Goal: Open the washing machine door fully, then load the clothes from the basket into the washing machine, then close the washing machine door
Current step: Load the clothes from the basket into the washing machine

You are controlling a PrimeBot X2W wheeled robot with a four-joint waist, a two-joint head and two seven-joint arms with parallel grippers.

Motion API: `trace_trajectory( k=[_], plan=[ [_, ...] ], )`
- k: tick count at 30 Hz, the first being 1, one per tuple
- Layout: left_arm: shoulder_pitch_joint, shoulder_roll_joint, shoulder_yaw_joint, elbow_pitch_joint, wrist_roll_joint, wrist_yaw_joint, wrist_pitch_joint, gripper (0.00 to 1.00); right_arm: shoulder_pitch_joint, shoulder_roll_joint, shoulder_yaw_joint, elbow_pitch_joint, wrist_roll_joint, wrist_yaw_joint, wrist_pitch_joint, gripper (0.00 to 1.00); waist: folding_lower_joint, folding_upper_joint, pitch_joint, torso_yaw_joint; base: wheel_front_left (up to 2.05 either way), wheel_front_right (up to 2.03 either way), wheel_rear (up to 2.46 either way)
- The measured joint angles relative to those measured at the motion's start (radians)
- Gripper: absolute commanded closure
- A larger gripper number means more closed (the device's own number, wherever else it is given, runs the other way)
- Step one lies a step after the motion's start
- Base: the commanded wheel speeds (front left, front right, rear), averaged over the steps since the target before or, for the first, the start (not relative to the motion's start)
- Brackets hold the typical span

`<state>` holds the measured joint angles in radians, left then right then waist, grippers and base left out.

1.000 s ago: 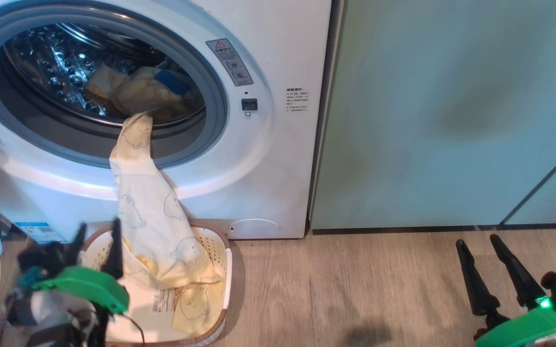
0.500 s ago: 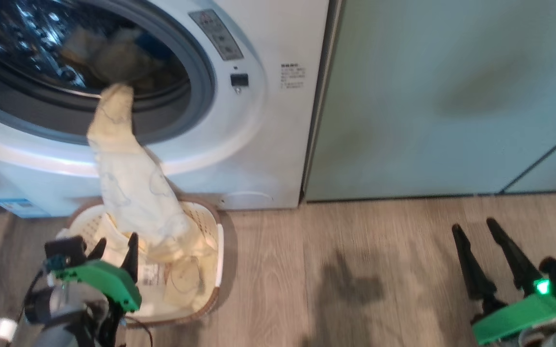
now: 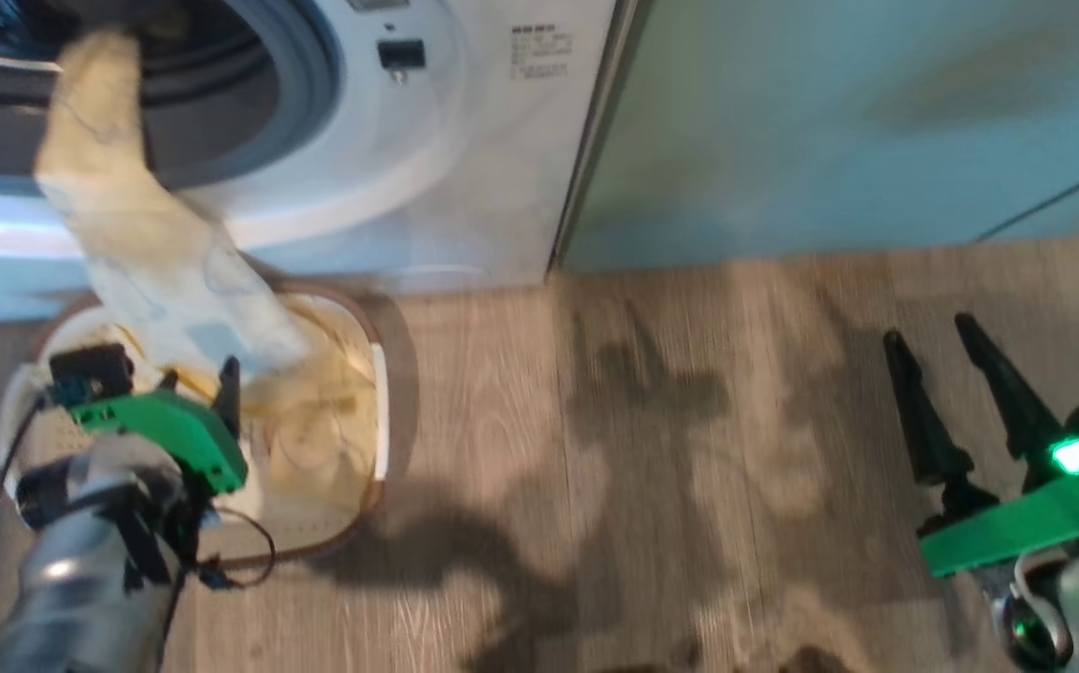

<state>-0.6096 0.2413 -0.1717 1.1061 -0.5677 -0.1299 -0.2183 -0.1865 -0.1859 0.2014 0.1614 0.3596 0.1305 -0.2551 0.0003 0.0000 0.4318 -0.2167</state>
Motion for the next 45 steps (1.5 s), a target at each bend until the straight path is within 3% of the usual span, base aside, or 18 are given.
trace_trajectory(
  k=[18,24,30,31,32,33,34,35,45],
  plan=[
    [-0.27,0.04,-0.057,0.146,-0.025,0.001,-0.002,0.0,-0.117,-0.008,0.021,-0.032,-0.001,0.0,0.0,0.0,-0.0002,0.0,0.252,-0.038,0.0,0.0,0.0],
    [-0.34,0.058,-0.026,0.17,-0.062,0.05,-0.003,0.0,-0.139,-0.015,0.03,-0.042,-0.009,0.0,0.0,0.0,-0.0002,0.0,0.303,-0.046,0.0,0.0,0.0],
    [-0.362,0.063,-0.022,0.175,-0.068,0.055,-0.013,0.0,-0.152,-0.024,0.03,-0.044,-0.009,0.0,0.0,0.0,-0.0002,0.0,0.334,-0.05,0.0,0.0,0.0],
    [-0.363,0.064,-0.022,0.176,-0.068,0.055,-0.02,0.16,-0.152,-0.024,0.03,-0.044,-0.009,0.0,0.0,0.0,-0.0002,0.0,0.337,-0.05,0.0,0.0,0.0],
    [-0.365,0.066,-0.022,0.176,-0.068,0.055,-0.021,0.53,-0.152,-0.025,0.03,-0.044,-0.009,0.0,0.0,0.0,-0.0002,0.0,0.339,-0.05,0.0,0.0,0.0],
    [-0.366,0.067,-0.022,0.177,-0.068,0.054,-0.021,0.64,-0.152,-0.025,0.03,-0.044,-0.009,0.0,0.0,0.0,-0.0003,0.0,0.34,-0.049,0.0,0.0,0.0],
    [-0.369,0.068,-0.022,0.176,-0.068,0.053,-0.023,0.94,-0.152,-0.026,0.031,-0.045,-0.009,0.0,0.0,0.0,-0.0003,0.0,0.342,-0.049,0.0,0.0,0.0],
    [-0.373,0.07,-0.022,0.175,-0.068,0.052,-0.029,1.0,-0.152,-0.028,0.031,-0.045,-0.009,0.0,0.0,0.0,-0.0003,0.0,0.343,-0.048,0.0,0.0,0.0],
    [-0.315,0.086,0.027,0.051,-0.028,0.044,-0.029,1.0,-0.152,-0.031,0.03,-0.044,-0.009,0.0,0.0,0.0,-0.0004,0.0,0.322,-0.043,0.0,0.0,0.0]
  ],
)
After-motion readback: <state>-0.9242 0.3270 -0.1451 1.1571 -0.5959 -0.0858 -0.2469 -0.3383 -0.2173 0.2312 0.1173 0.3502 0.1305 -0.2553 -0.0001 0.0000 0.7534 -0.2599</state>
